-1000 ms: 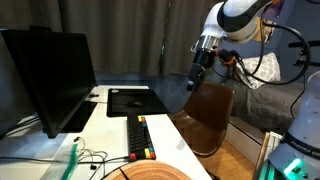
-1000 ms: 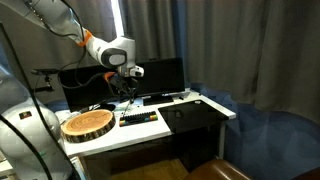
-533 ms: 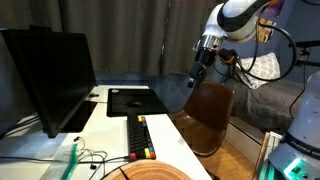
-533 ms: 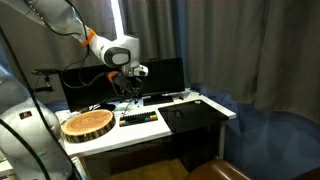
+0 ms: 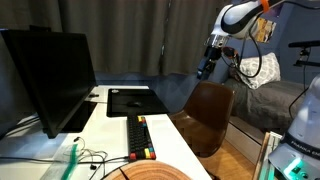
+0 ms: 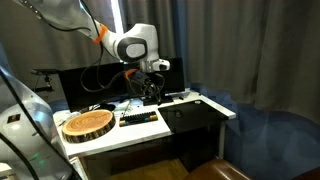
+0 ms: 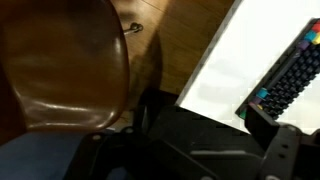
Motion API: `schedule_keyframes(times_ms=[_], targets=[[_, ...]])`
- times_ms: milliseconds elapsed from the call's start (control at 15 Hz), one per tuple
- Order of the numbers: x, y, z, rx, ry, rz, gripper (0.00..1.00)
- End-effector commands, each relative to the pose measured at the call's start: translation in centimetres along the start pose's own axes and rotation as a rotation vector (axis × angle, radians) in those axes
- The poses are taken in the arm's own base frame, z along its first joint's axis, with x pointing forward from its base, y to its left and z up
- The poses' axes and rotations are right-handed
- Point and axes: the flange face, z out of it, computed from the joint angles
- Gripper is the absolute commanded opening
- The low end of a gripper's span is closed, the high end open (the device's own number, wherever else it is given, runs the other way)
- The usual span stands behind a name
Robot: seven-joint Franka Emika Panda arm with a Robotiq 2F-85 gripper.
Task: Move the wood stamp shaped cushion to the left
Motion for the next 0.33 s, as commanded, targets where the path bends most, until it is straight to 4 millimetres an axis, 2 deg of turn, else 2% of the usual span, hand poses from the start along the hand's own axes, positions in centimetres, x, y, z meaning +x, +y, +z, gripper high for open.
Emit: schedule_keyframes(times_ms=[0, 67, 267], targets=[[-0.5, 3.3, -1.8, -0.105, -0.095, 0.057, 1.00], [-0.2, 2.4, -0.7, -0.058, -0.042, 0.035, 1.00], [-0.4, 3.5, -1.2, -0.080, -0.085, 0.045, 1.00]])
